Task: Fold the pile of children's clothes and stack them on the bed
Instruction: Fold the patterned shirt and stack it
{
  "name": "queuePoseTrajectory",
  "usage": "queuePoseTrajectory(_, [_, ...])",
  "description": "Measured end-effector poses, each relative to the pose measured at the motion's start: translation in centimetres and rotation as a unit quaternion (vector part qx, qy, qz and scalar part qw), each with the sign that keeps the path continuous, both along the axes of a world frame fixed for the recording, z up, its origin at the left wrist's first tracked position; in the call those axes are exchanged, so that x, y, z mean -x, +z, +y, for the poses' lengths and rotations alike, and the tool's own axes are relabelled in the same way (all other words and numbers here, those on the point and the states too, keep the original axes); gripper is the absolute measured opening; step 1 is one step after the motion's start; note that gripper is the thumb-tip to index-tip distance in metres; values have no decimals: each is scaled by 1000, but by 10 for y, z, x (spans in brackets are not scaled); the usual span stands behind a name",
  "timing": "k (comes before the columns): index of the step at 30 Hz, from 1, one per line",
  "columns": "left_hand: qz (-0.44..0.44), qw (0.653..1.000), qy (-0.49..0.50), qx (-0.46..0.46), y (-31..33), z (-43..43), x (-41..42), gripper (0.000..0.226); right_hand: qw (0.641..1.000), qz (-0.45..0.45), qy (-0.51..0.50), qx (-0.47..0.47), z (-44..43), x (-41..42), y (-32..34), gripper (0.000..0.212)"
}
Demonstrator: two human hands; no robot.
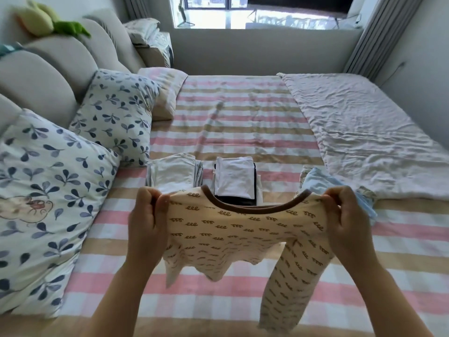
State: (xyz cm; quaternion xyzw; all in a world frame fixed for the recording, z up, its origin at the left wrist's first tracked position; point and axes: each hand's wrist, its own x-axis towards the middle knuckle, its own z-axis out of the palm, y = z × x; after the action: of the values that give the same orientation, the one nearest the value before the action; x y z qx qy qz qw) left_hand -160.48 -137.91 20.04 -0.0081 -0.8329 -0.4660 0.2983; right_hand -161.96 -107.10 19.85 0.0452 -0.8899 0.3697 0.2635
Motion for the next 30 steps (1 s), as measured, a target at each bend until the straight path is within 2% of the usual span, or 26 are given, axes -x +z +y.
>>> queuePoseTrajectory(2, [-41, 999, -4, -16, -27, -3, 2, 17, 999, -51, 17, -5, 1, 5, -26, 5])
queuePoseTrajectory(7, [-194, 981, -18, -2, -145, -4, -1, 25, 986, -159, 22, -38, -4, 11, -132, 9])
queuePoseTrajectory(11, [-304, 950, -39, 54, -246, 0, -8, 23, 971, -231, 4, -57, -3, 11, -226, 11])
queuePoseTrajectory(16, [-434, 895, -73, 72, -331, 6, -20, 25, 935, -352, -6, -48, 3, -2, -320, 12])
queuePoseTrajectory(20, [-490, 853, -123, 129, -356, 5, -28, 30, 894, -445, 1, -49, 11, -20, -361, 24])
queuePoseTrajectory(22, [-492, 855, -114, 114, -355, 4, -27, 29, 888, -460, -2, -18, 16, -26, -366, 22])
queuePoseTrajectory(25, [-433, 890, -56, 135, -350, 2, -13, 24, 899, -437, -18, 26, 19, -28, -365, 18])
queuePoseTrajectory(27, [-410, 900, -64, 134, -348, 4, 0, 18, 903, -427, -27, 34, 19, -26, -364, 11])
queuePoseTrajectory(29, [-442, 887, -96, 95, -349, 10, 13, 18, 895, -444, -24, 35, 18, -23, -363, 12])
queuePoseTrajectory(30, [-477, 868, -113, 76, -350, 13, 19, 18, 888, -459, -20, 32, 17, -21, -363, 16])
